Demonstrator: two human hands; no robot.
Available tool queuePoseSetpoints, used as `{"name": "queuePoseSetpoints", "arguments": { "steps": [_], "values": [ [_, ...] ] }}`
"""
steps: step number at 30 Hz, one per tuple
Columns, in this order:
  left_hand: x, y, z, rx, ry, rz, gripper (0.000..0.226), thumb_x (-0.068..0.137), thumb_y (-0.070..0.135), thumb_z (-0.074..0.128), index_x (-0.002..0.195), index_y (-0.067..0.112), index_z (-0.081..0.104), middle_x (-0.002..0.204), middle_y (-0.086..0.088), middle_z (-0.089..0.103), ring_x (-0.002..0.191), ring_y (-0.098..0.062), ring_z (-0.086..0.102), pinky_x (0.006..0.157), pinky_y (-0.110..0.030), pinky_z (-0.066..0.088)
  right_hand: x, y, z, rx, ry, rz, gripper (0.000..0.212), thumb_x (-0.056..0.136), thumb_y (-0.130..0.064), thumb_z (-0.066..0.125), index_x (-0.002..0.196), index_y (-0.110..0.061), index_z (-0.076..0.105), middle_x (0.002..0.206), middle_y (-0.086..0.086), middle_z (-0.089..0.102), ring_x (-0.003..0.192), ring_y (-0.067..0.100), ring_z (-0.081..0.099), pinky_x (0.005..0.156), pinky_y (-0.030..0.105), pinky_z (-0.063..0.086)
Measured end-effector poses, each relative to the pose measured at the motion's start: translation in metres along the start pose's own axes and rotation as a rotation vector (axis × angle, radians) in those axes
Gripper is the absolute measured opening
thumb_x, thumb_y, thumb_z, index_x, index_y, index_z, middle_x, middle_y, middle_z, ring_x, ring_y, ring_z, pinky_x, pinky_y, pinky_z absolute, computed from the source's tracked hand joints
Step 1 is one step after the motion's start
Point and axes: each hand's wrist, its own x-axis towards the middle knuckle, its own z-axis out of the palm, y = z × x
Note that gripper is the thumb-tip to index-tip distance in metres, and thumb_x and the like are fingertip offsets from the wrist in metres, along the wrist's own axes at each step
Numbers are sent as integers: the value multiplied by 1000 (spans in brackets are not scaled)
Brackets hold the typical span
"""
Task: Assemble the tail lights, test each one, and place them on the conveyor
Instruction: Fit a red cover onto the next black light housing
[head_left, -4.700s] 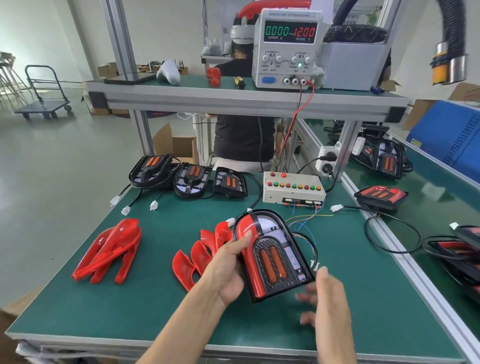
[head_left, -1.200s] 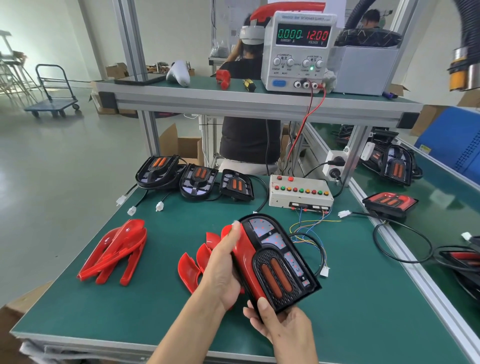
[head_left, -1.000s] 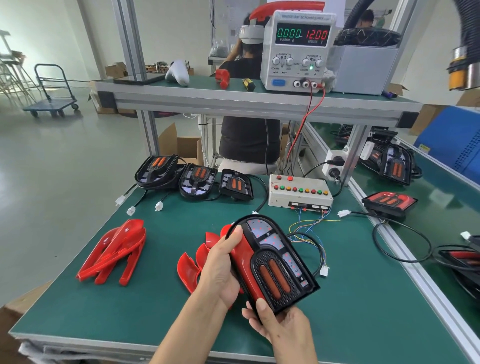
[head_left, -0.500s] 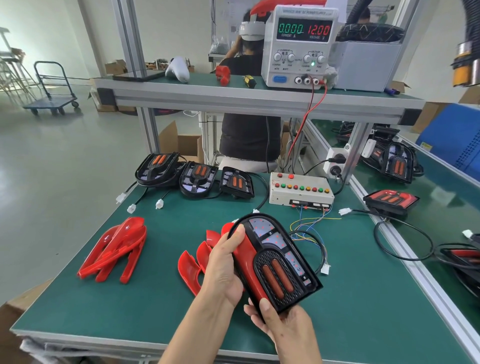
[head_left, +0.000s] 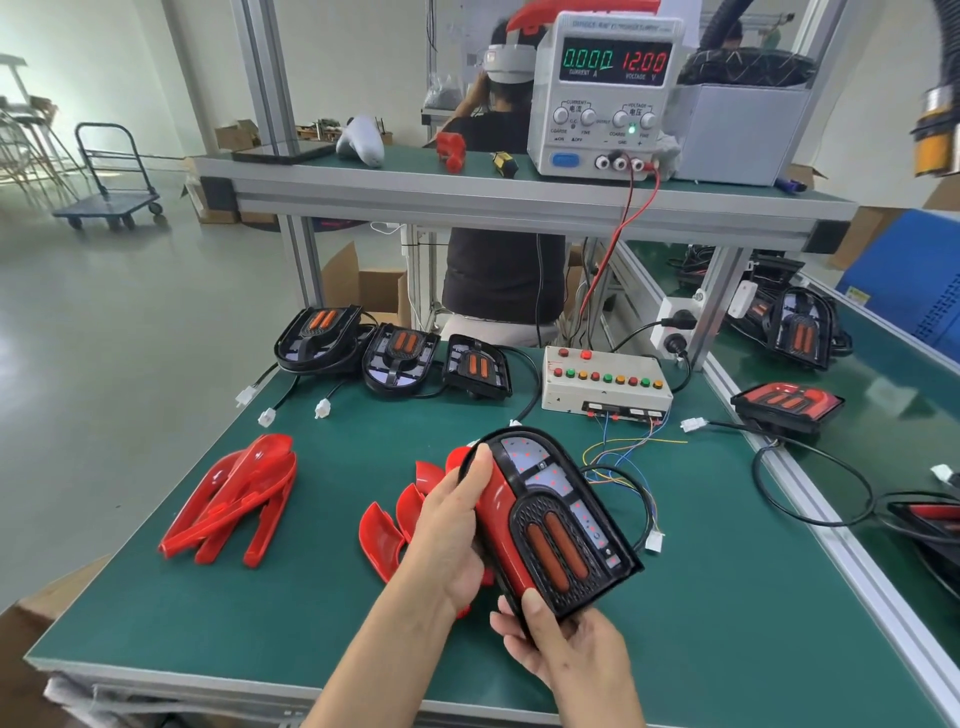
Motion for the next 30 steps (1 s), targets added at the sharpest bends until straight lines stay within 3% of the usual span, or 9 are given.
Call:
{"name": "queuePoseSetpoints", "arguments": {
  "steps": [5, 9, 12, 15, 19, 21, 25, 27, 30],
  "values": [
    [5, 0, -1, 80, 45, 38, 47, 98, 52, 56, 101, 11, 79, 103, -17, 77, 87, -26, 76, 77, -39, 63, -19, -25, -14, -623, -75, 73, 41, 84, -48, 76, 72, -9, 70, 63, 1, 74, 60, 10, 71, 66, 20, 55],
    [6, -6, -3, 82, 58, 50, 45, 100, 49, 54, 105, 11, 77, 108, -17, 76, 104, -32, 72, 98, -49, 56, -25, -62, -24, -764, 130, -471, 46, 76, -65, 67, 62, -22, 63, 50, 0, 57, 47, 4, 47, 54, 19, 42],
    [6, -9, 0, 119, 12, 92, 36, 102, 45, 53, 92, 24, 80, 107, -13, 77, 100, -24, 74, 92, -41, 59, 5, -105, -18, -924, 171, -887, 28, 87, -57, 66, 101, -33, 70, 95, -15, 64, 92, 4, 59, 85, 20, 43],
    [8, -9, 4, 142, -61, 104, 33, 104, 41, 51, 106, 20, 76, 109, -12, 77, 100, -21, 74, 83, -32, 59, 45, -146, -2, -1233, -9, -630, 68, 78, -78, 54, 128, -33, 60, 118, -12, 60, 114, 10, 55, 101, 37, 44],
    [9, -8, 6, 131, -115, 73, 48, 107, 45, 40, 119, 13, 74, 116, -13, 75, 109, -24, 72, 89, -32, 59, 81, -151, 11, -1239, -254, -383, 66, 70, -90, 54, 69, -25, 61, 67, -10, 62, 65, 10, 57, 65, 33, 44],
    [7, -8, 3, 125, -148, 75, 53, 106, 52, 38, 113, 17, 78, 118, -13, 74, 110, -23, 72, 85, -28, 60, 89, -149, 8, -1148, -272, -345, 72, 68, -87, 61, 65, -15, 57, 60, -6, 57, 57, 11, 50, 62, 34, 40],
    [3, -20, -9, 385, -157, 208, 53, 85, 70, 64, 113, 25, 70, 110, -6, 76, 104, -21, 73, 90, -38, 58, 91, -149, -2, -830, -252, -318, 77, 66, -81, 68, 81, -6, 70, 84, 14, 75, 74, 23, 69, 85, 49, 55],
    [-1, -25, -13, 523, -225, 259, 48, 83, 74, 62, 103, 32, 71, 102, 0, 78, 96, -16, 74, 84, -32, 59, 91, -147, -3, -732, -240, -325, 71, 69, -74, 74, 89, -6, 74, 95, 14, 77, 94, 35, 72, 98, 54, 53],
    [-4, -27, -16, 520, -305, 240, 41, 89, 68, 62, 107, 32, 70, 108, -4, 77, 102, -24, 73, 90, -42, 59, 92, -149, -7, -687, -285, -299, 53, 71, -67, 77, 86, -16, 75, 92, 8, 78, 90, 25, 74, 98, 48, 53]
  ]
}}
